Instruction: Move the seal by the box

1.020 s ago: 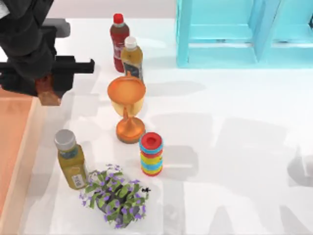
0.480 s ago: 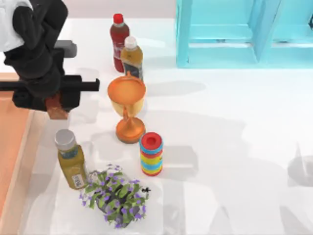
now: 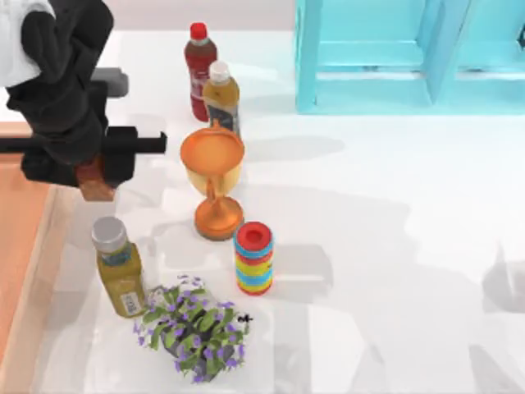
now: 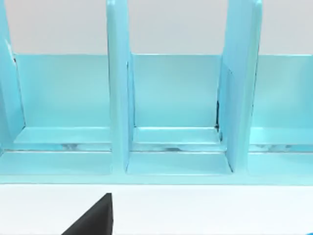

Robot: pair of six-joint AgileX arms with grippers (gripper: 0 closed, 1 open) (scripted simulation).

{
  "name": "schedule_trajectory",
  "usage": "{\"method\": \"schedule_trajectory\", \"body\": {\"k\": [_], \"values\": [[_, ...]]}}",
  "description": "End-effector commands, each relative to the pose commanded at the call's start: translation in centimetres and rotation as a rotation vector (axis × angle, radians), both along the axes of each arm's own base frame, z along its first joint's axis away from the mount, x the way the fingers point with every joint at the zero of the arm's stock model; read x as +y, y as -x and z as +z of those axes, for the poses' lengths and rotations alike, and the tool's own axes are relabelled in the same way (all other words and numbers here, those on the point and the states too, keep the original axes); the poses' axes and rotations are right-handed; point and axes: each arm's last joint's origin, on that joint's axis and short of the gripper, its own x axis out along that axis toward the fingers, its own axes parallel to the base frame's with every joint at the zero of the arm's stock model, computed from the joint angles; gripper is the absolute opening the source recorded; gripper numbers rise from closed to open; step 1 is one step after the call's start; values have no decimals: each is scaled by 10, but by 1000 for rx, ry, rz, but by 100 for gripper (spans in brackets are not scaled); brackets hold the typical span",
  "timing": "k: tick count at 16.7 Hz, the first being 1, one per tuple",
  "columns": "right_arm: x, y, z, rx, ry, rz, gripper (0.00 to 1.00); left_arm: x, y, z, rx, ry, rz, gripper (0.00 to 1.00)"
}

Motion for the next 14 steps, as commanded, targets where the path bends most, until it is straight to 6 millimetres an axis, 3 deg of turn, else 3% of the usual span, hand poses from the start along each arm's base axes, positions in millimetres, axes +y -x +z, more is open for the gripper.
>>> {"method": "schedule_trajectory", "body": {"k": [8, 14], "values": [[0, 0, 0, 0, 0, 0, 100, 0, 0, 0, 0, 0, 0, 98], [0, 0, 0, 0, 0, 0, 100, 0, 0, 0, 0, 0, 0, 100]]}}
